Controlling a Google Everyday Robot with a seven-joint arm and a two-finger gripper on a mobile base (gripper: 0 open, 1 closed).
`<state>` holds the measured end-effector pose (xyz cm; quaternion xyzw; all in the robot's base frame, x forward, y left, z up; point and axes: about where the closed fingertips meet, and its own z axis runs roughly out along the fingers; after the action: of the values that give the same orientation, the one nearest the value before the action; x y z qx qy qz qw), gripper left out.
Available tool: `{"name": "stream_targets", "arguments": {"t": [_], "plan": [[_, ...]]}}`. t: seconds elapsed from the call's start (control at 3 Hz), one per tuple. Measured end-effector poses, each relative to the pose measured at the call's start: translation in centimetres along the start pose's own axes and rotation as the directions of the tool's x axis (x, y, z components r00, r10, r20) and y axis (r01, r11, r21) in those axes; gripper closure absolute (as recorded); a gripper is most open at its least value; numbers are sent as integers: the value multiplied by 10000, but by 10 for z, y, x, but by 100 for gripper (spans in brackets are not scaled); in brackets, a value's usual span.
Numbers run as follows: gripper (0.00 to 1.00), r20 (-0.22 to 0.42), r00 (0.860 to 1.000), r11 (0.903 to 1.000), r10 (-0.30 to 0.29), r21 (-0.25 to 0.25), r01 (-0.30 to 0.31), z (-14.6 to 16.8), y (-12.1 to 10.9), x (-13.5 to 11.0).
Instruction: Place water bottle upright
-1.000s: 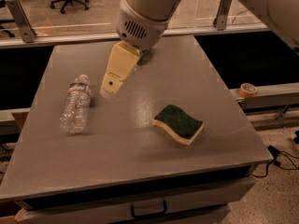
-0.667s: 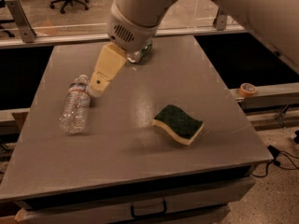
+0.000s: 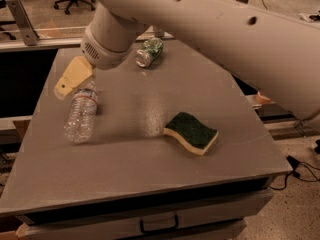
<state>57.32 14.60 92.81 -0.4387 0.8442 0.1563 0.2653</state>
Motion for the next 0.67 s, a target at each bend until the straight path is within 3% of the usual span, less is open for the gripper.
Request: {"name": "stream_targets", "arguments": {"t": [0.33, 0.67], "plan": [[0, 116, 9865, 9865, 1631, -130, -1630, 34, -8, -16], [0, -275, 9485, 9488, 3156, -68, -3159, 67, -13, -25]]}}
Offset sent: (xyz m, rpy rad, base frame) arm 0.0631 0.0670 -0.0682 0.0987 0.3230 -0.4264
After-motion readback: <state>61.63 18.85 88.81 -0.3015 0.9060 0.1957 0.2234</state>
